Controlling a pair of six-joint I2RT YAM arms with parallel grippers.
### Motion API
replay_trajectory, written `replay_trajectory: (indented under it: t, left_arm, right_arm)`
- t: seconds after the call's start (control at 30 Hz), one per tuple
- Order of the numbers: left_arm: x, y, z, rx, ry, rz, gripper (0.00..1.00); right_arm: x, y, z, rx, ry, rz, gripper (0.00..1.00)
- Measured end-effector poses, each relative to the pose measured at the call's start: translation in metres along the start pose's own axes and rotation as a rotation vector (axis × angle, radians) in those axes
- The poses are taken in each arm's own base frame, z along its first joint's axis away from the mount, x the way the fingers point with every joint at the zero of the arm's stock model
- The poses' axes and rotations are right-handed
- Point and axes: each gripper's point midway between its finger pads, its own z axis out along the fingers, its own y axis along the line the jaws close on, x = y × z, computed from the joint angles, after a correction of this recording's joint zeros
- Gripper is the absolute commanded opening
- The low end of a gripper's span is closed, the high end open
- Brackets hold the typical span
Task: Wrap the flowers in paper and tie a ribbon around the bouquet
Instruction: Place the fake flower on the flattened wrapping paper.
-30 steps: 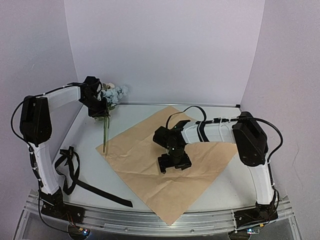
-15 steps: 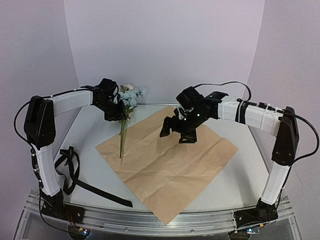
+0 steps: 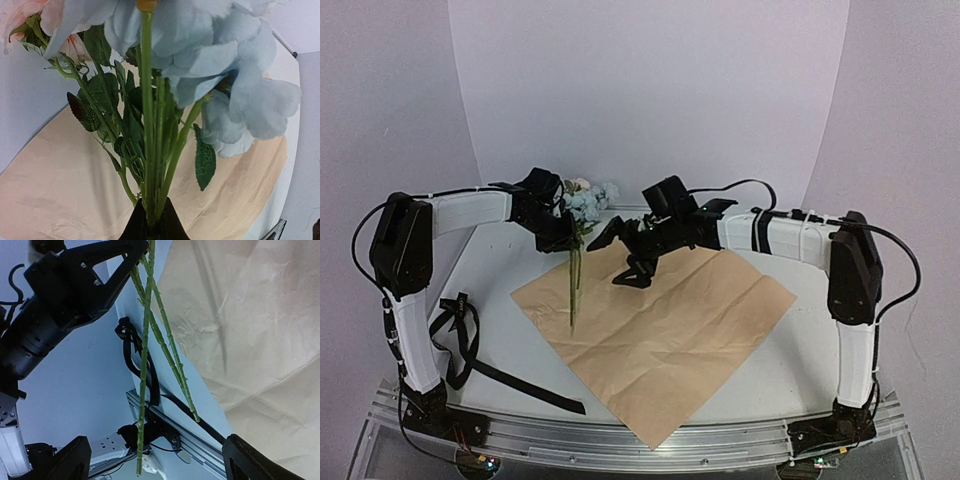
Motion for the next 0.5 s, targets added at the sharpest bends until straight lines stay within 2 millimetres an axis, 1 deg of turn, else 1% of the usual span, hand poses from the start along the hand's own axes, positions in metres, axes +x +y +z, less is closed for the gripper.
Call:
replay_trajectory:
  t: [0.17, 0.27, 0.37, 0.47, 0.5]
  left_arm:
    - [0.007, 0.000, 0.006, 0.003, 0.006, 0.005, 0.00]
    - [0.007, -0.003, 0.006, 0.012, 0.000, 0.009, 0.00]
    - [0.006, -0.005, 0.007, 0.018, -0.007, 0.013, 0.00]
    - [0.005, -0.006, 0.007, 0.020, -0.008, 0.015, 0.00]
    - [0.005, -0.006, 0.007, 0.021, -0.010, 0.016, 0.00]
  right_arm:
    - [0.009, 0.000, 0.033, -0.043, 0.042, 0.124, 0.75]
    - [0.017, 0.002, 0.046, -0.065, 0.065, 0.158, 0.66]
    - [0.024, 0.004, 0.053, -0.077, 0.082, 0.186, 0.43]
    - [0.029, 0.009, 0.055, -0.093, 0.093, 0.185, 0.20]
    - [0.030, 0.011, 0.055, -0.099, 0.096, 0.182, 0.14]
